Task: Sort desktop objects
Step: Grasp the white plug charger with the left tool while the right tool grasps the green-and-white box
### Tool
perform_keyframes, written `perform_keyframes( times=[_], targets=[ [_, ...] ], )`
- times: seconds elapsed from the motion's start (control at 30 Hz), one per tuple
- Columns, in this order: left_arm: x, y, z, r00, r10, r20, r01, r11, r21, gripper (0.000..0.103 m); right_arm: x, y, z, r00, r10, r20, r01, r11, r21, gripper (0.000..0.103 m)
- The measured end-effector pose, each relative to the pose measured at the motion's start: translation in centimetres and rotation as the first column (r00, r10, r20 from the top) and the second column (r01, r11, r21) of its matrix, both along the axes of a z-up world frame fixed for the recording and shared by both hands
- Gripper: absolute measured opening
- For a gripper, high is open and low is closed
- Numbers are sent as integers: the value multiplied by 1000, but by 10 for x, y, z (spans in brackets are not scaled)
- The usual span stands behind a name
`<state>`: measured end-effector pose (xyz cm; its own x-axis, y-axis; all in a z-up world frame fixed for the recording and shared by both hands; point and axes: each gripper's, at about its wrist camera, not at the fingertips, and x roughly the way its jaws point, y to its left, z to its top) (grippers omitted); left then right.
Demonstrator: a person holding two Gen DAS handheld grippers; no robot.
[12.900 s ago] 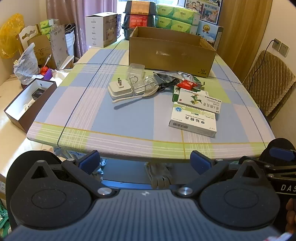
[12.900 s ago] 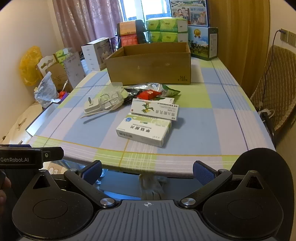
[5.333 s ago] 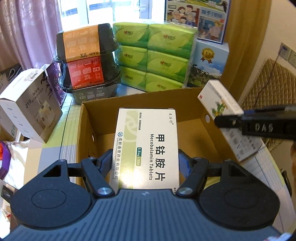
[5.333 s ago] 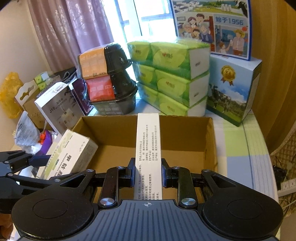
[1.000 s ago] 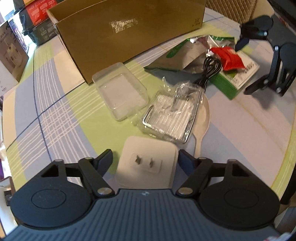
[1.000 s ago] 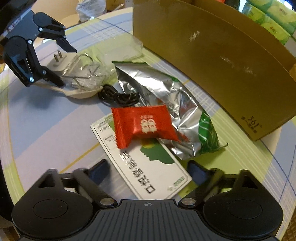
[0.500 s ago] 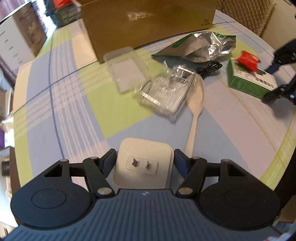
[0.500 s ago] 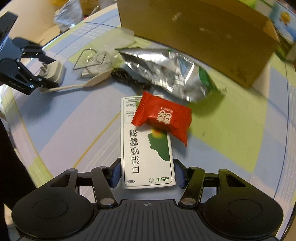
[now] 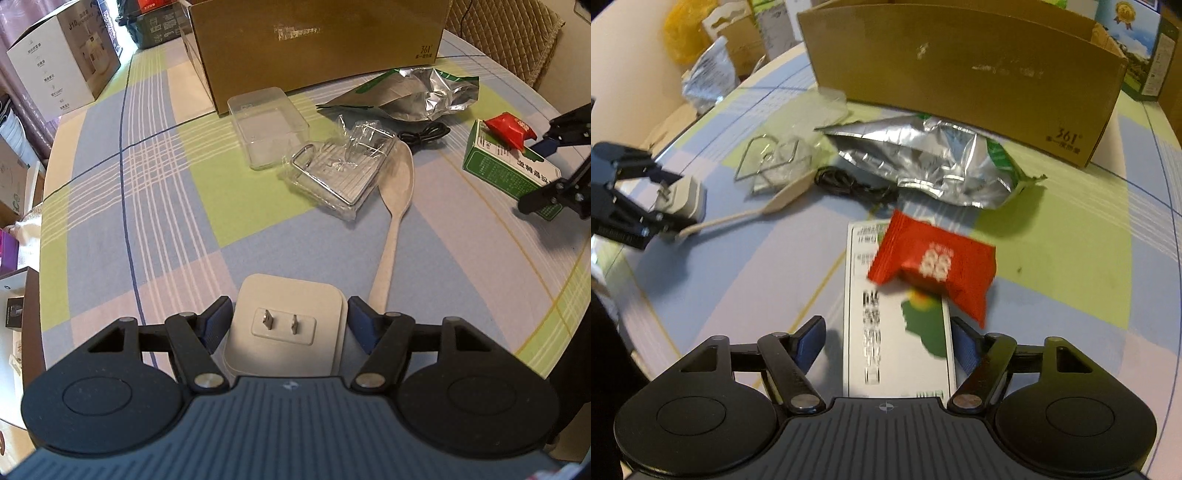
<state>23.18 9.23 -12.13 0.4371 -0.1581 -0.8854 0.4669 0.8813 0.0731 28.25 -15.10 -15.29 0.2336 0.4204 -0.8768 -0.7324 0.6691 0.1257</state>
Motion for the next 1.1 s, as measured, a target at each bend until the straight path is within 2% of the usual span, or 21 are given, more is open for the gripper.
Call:
perform_keyframes(
  times=[0.03,0.1,0.33,0.4,0.5,0.57,0.67,0.83,1.1],
  targets=[
    [0,0,0,1000,2,1,-2,1000,-2,65,1,2,0,1000,-5,3,5,1000,-8,68],
    [-1,1,-1,1000,9,1,-9,1000,-9,65,-1,4,2,999,-21,28,22,999,-35,53],
    [-4,-3,1,1000,19,-8,-19,1000,-2,62,-1,-1,8,999,-34,-24,33,999,-43,53],
    [-5,-5,2,1000,21,-6,-21,1000,4,62,3,-4,13,998,-46,-52,45,999,-19,53],
    [-5,-4,8,999,42,2,-42,999,-5,62,14,-10,33,996,-77,-46,79,995,58,53],
    [-5,-3,14,998,55,6,-55,998,-14,62,21,-10,41,994,-100,-50,104,992,74,53],
    [-5,-6,21,999,50,18,-50,999,-4,62,14,-1,44,999,-33,-23,33,999,35,53],
    [-8,-8,22,999,43,16,-43,999,-3,61,5,-4,35,999,-44,-29,45,998,35,53],
    [-9,0,4,999,35,-30,-35,999,14,62,-4,-11,12,999,-26,-39,26,1000,2,54]
  ],
)
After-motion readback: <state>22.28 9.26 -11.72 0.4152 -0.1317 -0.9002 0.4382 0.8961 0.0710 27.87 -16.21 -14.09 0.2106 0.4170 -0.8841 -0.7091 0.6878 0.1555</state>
